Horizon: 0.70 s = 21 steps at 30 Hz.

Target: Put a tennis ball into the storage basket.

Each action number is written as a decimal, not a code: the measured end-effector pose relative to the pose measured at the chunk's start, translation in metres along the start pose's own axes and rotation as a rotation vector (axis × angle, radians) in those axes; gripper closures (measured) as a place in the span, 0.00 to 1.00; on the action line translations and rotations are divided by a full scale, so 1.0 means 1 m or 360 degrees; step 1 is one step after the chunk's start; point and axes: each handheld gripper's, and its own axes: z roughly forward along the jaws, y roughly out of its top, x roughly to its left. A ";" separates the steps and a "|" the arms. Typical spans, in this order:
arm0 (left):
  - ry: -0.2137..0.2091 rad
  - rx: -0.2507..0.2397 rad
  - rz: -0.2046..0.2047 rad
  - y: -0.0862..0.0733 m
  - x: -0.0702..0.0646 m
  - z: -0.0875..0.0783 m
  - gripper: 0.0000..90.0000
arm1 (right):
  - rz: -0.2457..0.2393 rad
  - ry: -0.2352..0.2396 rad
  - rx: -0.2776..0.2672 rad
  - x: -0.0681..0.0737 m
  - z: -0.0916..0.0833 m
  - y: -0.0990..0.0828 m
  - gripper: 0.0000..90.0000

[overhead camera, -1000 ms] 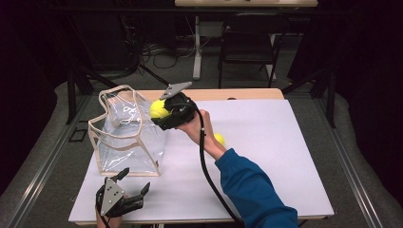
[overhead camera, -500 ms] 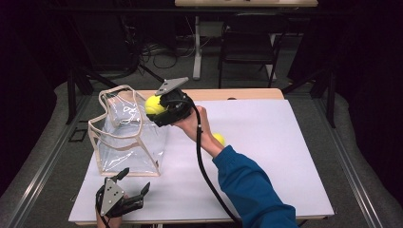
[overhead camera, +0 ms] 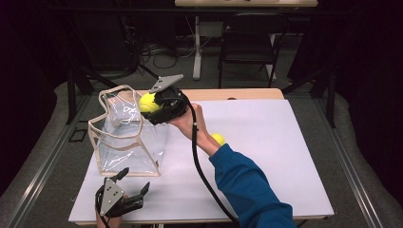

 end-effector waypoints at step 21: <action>-0.0006 -0.0001 0.0000 0.000 0.001 -0.001 0.18 | -0.0056 0.0034 -0.0008 0.013 0.011 0.021 0.29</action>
